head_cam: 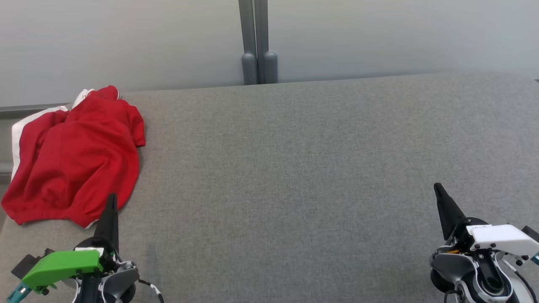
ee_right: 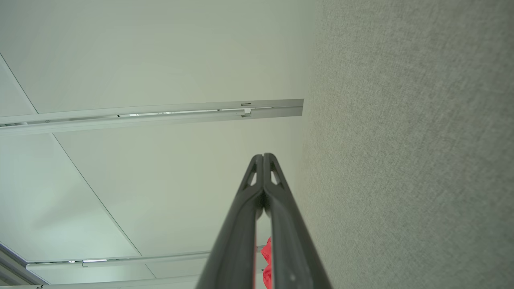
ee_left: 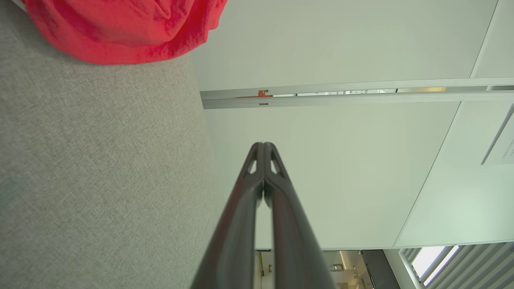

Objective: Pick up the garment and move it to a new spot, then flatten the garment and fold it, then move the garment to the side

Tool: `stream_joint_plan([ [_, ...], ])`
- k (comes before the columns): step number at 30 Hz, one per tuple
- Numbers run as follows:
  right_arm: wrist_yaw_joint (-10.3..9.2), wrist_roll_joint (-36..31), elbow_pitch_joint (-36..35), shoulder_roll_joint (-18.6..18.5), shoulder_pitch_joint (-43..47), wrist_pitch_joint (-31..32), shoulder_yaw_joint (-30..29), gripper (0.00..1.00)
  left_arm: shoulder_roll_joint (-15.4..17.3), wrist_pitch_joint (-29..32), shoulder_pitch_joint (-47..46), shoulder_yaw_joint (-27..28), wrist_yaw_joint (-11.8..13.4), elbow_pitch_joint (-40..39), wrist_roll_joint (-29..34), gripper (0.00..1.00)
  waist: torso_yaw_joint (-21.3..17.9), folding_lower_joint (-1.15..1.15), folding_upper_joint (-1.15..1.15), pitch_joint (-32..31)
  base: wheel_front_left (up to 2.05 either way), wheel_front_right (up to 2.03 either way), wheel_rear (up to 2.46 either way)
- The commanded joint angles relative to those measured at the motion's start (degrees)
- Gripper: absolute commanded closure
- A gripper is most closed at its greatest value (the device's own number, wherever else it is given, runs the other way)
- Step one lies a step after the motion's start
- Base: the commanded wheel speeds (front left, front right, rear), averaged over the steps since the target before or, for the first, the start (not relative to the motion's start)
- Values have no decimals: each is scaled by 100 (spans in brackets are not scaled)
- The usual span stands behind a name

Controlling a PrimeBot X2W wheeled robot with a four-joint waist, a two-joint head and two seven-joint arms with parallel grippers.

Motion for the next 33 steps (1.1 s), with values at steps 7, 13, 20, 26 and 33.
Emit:
stream_joint_plan([
  [7,5,-21,-30,-3,-41,12,2,100,31,15,-69,10,-36,-10,0,100,0,0,0,0,0,0,0],
  [13,5,-21,-30,-3,-41,12,2,100,31,15,-69,10,-36,-10,1,100,0,0,0,0,0,0,0],
  [20,5,-21,-30,-3,-41,12,2,100,31,15,-69,10,-36,-10,1,100,0,0,0,0,0,0,0],
  [26,5,-22,-30,-3,-41,12,2,100,31,15,-69,10,-36,-10,1,100,0,0,0,0,0,0,0],
  [33,5,-22,-30,-3,-41,12,2,100,31,15,-69,10,-36,-10,1,100,0,0,0,0,0,0,0],
])
